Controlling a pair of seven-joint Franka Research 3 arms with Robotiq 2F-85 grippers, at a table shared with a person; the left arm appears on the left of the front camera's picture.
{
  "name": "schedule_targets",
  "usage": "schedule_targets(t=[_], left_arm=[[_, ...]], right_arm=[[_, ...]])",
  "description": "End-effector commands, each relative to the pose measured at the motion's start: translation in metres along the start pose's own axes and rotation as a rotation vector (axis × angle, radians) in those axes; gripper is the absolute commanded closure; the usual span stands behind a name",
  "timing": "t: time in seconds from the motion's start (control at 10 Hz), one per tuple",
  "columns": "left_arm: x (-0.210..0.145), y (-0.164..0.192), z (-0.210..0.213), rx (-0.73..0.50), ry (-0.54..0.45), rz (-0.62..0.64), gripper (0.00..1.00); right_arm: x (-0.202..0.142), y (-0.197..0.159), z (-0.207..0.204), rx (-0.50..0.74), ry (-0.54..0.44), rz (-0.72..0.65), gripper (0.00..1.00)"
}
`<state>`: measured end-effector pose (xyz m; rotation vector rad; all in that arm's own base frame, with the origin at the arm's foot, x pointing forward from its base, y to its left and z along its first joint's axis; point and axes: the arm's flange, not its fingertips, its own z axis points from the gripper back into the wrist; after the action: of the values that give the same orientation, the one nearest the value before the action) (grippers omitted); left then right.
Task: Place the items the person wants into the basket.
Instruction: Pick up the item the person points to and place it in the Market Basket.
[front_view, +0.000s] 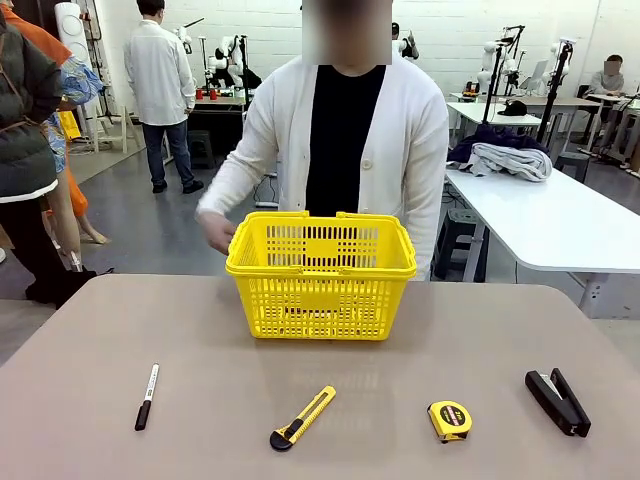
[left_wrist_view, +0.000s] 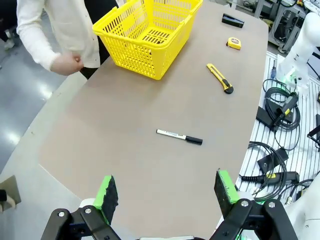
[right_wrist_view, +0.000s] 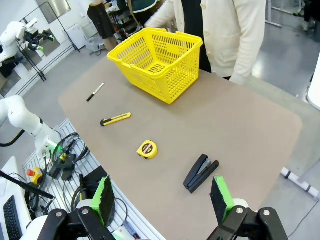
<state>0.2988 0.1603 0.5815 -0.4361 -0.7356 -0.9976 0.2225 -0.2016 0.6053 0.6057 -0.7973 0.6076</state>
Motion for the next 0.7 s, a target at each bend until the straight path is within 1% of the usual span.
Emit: schedule_targets(t=[0.0, 0.6], left_arm=[[0.0003, 0.0003, 0.0003, -0.005, -0.014, -0.016, 0.00], [0.0003, 0.0003, 0.0003, -0.005, -0.014, -0.016, 0.00]], right_arm=[[0.0017, -0.0005, 0.0014, 0.016, -0.015, 0.017, 0.00], [0.0017, -0.0005, 0.0014, 0.016, -0.015, 0.017, 0.00]])
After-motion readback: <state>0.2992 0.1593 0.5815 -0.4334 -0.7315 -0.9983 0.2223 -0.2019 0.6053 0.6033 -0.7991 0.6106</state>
